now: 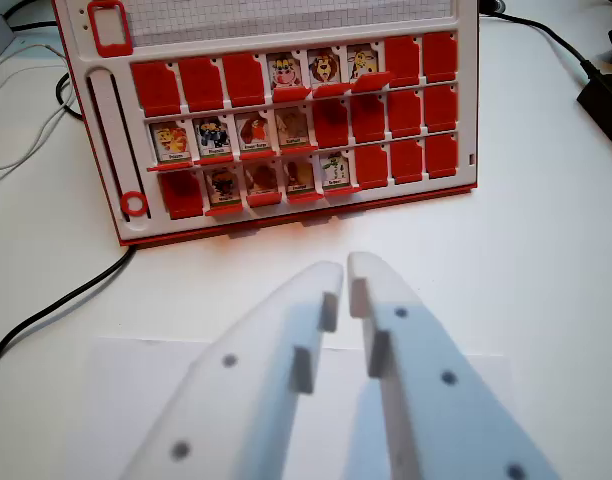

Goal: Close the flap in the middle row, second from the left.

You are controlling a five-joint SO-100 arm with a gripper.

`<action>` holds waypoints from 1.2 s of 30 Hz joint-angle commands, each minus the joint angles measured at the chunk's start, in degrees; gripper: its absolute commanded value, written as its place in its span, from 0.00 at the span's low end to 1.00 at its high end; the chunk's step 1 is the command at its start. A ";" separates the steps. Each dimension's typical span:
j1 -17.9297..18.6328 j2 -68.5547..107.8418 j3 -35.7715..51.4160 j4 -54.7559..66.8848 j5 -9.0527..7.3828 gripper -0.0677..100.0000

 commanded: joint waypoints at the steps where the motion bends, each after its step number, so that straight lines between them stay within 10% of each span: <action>1: -0.18 0.09 -4.57 1.23 -0.88 0.01; 36: -0.70 0.09 -3.34 2.20 1.14 0.01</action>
